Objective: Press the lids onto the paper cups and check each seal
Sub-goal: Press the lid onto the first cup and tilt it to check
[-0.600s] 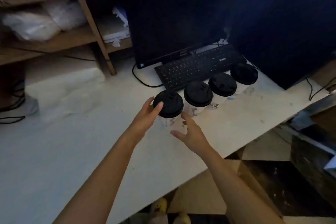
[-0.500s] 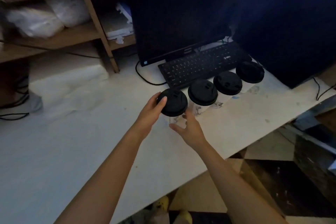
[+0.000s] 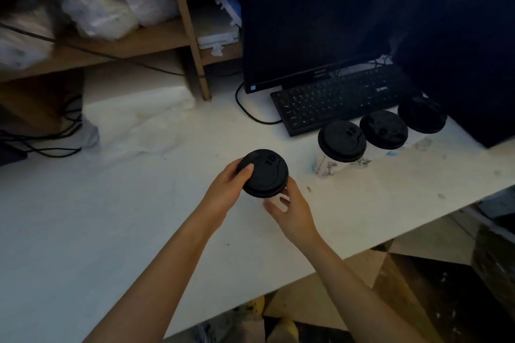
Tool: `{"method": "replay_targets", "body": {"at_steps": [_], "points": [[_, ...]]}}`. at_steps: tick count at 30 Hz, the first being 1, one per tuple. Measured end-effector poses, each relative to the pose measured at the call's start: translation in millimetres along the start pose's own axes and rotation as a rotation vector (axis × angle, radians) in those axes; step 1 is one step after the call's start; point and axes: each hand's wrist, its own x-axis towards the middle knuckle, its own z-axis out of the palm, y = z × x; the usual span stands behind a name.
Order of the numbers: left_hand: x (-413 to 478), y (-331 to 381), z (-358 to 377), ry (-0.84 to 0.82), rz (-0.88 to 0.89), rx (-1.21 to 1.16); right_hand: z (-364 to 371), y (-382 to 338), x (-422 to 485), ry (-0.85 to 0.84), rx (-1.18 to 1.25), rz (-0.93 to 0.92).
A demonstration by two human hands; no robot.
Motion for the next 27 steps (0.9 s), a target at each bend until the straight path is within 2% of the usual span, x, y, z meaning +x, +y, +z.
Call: {"method": "replay_targets", "body": {"at_steps": [2,5,6,10,13,22,25,27], "points": [[-6.0,-0.3,-1.4,0.017,0.009,-0.007,-6.3,1.4,0.1,0.020,-0.003,0.037],[-10.4,5.4,10.9,0.122,0.070,0.038,-16.3,-22.9,11.2,0.227,0.113,0.056],[-10.3,6.3,17.2,0.177,0.103,0.052,-17.5,-37.2,17.3,0.232,0.141,0.050],[-6.7,-3.9,39.7,0.374,0.217,0.058,-8.9,-67.2,41.1,0.030,0.058,0.019],[-3.0,-13.0,47.5,0.447,0.244,0.004,-2.6,-60.3,45.4,0.019,-0.007,-0.041],[2.1,-18.3,50.5,0.455,0.282,-0.029,-1.5,-53.5,50.2,0.028,-0.052,-0.069],[1.2,-16.5,42.9,0.382,0.281,-0.009,-1.4,-56.5,45.7,0.035,-0.022,-0.037],[3.9,-13.9,34.5,0.272,0.269,-0.020,-1.3,-56.9,38.7,0.067,0.025,-0.023]]}}
